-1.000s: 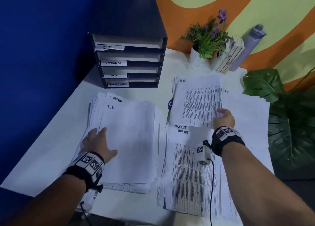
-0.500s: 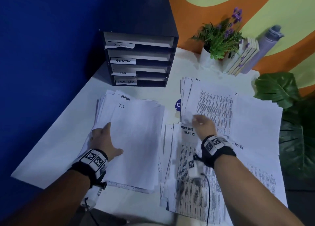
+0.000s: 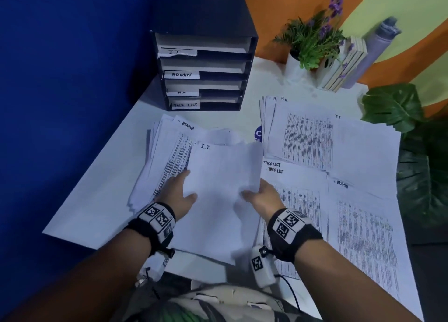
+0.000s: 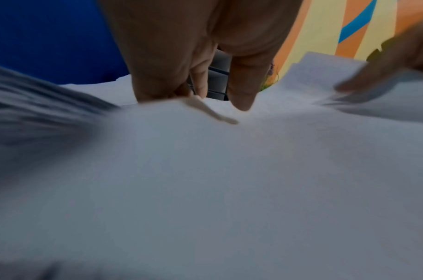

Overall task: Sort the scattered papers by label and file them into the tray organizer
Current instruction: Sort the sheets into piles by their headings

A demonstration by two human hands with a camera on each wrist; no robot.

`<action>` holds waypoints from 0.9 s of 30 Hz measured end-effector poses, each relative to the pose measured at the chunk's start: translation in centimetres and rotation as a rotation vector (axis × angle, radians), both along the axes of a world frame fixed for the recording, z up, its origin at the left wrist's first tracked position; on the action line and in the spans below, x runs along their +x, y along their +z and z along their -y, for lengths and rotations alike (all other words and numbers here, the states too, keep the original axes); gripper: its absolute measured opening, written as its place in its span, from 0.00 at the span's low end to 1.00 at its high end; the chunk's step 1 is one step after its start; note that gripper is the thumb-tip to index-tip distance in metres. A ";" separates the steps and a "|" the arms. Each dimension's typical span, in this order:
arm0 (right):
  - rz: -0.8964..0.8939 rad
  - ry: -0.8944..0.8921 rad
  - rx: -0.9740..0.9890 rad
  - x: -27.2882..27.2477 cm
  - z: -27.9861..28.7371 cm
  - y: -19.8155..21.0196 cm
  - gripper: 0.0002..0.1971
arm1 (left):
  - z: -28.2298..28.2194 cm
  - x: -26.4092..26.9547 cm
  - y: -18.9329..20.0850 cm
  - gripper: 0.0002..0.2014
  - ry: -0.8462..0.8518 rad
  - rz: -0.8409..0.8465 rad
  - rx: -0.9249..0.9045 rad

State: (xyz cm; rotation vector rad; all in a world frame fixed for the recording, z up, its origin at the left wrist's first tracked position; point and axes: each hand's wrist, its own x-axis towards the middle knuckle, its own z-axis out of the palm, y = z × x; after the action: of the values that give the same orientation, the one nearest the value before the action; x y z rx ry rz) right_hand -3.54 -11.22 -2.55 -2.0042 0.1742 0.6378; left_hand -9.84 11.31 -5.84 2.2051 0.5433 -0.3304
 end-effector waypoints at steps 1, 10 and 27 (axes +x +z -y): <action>0.049 -0.044 -0.006 -0.1 0.3 0.1 0.13 | 0.0 0.1 0.3 0.36 0.036 0.011 -0.039; 0.232 -0.156 0.124 0.0 2.1 1.4 0.16 | 0.2 0.4 1.1 0.24 0.151 0.028 -0.168; 0.139 -0.159 0.116 -0.3 4.0 0.1 0.20 | 1.9 1.3 1.7 0.13 0.262 0.149 -0.141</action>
State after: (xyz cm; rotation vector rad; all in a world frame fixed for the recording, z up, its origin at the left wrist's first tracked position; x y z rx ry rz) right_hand -3.86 -15.19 -2.48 -1.8929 0.2059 0.3973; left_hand -8.54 9.41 -4.11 1.9758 0.6947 -0.0628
